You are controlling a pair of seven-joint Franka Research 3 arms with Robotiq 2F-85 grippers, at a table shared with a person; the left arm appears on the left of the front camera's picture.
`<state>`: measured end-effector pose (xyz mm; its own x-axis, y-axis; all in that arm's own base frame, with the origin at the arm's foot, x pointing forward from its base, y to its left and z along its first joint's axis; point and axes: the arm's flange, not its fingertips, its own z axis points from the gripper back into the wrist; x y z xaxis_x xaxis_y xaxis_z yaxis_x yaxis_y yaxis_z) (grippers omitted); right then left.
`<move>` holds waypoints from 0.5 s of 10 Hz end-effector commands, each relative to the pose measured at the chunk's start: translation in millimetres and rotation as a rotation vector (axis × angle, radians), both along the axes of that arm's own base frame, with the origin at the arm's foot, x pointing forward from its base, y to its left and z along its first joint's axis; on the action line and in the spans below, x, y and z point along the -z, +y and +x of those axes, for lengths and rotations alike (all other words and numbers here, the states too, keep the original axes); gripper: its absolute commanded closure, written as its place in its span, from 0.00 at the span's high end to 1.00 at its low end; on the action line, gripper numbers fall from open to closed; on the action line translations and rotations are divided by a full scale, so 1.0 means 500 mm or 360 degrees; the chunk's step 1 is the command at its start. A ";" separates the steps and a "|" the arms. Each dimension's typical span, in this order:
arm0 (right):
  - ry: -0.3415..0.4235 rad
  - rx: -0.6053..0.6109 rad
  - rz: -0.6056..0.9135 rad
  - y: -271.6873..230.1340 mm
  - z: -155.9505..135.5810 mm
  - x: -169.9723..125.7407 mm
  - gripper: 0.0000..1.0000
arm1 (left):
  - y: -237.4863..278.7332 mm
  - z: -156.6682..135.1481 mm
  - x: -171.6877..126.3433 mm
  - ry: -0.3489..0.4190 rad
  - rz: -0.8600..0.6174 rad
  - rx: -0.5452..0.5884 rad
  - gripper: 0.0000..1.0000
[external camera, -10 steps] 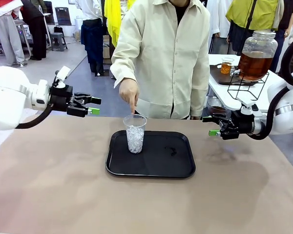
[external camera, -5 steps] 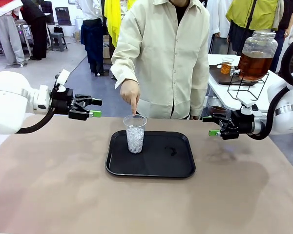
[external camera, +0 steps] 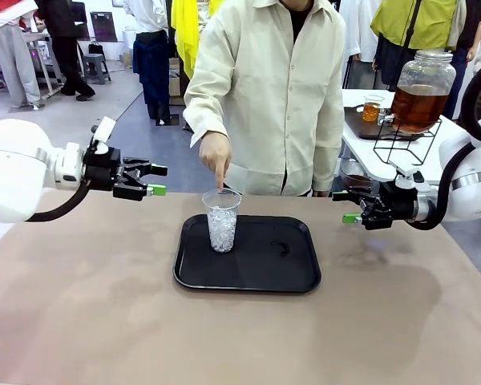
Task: Pour the drink into the iced cup.
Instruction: Pick up the iced cup indicated by the human and present it to them.
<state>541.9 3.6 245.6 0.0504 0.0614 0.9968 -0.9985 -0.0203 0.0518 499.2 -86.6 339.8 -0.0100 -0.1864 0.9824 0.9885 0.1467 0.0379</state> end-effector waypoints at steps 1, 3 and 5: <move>0.0007 -0.0003 -0.0005 0.004 0.001 -0.005 1.00 | -0.012 0.005 0.049 -0.0108 0.0010 0.0007 1.00; 0.0007 -0.0003 -0.0005 0.004 0.001 -0.005 1.00 | -0.026 0.017 0.091 -0.0128 -0.0023 0.0062 1.00; 0.0007 -0.0003 -0.0005 0.004 0.001 -0.005 1.00 | -0.044 0.023 0.123 -0.0133 -0.0064 0.0112 1.00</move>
